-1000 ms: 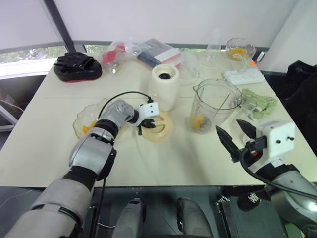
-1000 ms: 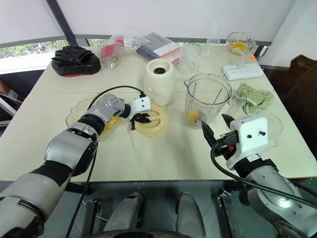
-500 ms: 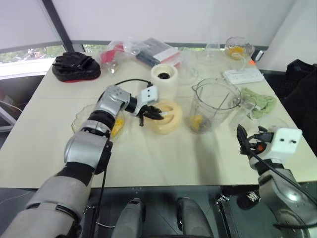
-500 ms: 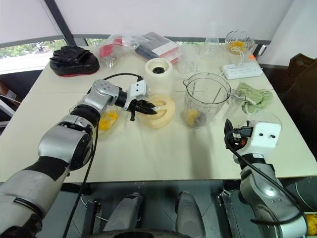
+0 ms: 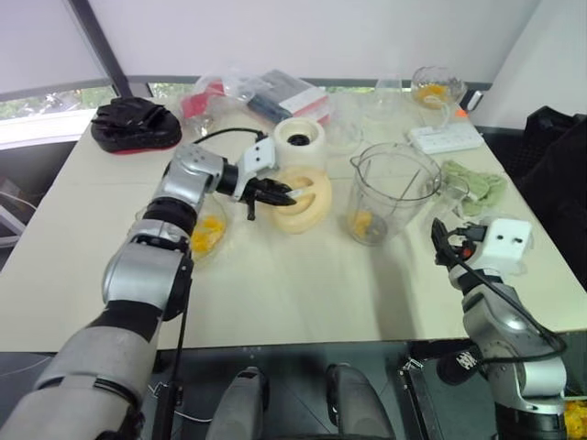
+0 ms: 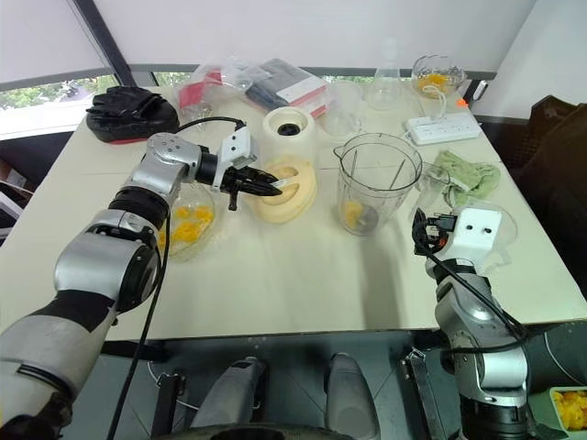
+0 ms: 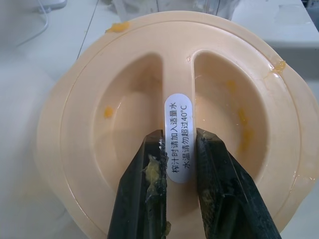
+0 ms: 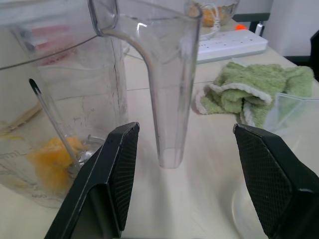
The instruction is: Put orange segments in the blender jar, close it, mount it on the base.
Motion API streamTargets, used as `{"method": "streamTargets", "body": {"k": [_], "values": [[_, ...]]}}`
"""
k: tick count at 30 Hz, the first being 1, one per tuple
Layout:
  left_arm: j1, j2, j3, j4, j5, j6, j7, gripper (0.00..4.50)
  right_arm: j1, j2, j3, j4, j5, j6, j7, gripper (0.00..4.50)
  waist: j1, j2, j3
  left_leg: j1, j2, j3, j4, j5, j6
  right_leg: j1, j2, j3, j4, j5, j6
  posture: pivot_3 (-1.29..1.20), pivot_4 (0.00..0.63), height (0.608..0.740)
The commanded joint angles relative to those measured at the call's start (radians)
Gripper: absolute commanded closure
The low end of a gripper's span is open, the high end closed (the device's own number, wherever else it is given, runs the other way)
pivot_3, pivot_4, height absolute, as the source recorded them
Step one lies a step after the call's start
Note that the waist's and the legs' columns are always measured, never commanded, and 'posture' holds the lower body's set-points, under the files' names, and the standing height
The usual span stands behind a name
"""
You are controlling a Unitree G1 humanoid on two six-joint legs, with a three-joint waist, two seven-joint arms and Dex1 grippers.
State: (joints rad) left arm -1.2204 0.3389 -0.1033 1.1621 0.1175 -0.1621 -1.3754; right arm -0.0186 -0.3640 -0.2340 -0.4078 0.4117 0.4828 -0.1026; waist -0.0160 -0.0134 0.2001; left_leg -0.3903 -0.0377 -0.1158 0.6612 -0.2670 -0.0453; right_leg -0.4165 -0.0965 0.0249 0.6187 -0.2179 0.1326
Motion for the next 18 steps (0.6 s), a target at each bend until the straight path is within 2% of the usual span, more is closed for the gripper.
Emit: {"method": "streamTargets", "body": {"k": [1, 9, 18], "values": [[-0.006, 0.014, 0.015, -0.051, -0.035, 0.006, -0.004, 4.24, -0.045, 0.010, -0.010, 0.030, -0.034, -0.040, 0.028, 1.40, 0.000, 0.000, 0.000, 0.000, 0.000, 0.000, 0.000, 0.000, 0.000, 0.000, 0.000, 0.000, 0.000, 0.000, 0.000, 0.00, 0.150, 0.740], [0.008, 0.031, 0.008, -0.074, -0.045, 0.008, 0.001, 4.24, -0.169, 0.022, -0.017, 0.182, -0.087, -0.088, 0.074, 1.40, -0.003, 0.000, 0.000, 0.000, 0.000, 0.000, 0.000, 0.000, 0.000, -0.001, 0.000, 0.000, 0.001, 0.000, 0.000, 0.00, 0.150, 0.740], [0.015, 0.040, 0.009, -0.089, -0.047, 0.007, 0.010, 4.24, -0.236, 0.051, -0.011, 0.294, -0.135, -0.137, 0.095, 1.40, -0.003, 0.000, 0.000, 0.000, 0.000, 0.000, -0.001, 0.000, 0.000, -0.002, 0.000, 0.000, 0.002, 0.000, 0.000, 0.00, 0.150, 0.740]]}}
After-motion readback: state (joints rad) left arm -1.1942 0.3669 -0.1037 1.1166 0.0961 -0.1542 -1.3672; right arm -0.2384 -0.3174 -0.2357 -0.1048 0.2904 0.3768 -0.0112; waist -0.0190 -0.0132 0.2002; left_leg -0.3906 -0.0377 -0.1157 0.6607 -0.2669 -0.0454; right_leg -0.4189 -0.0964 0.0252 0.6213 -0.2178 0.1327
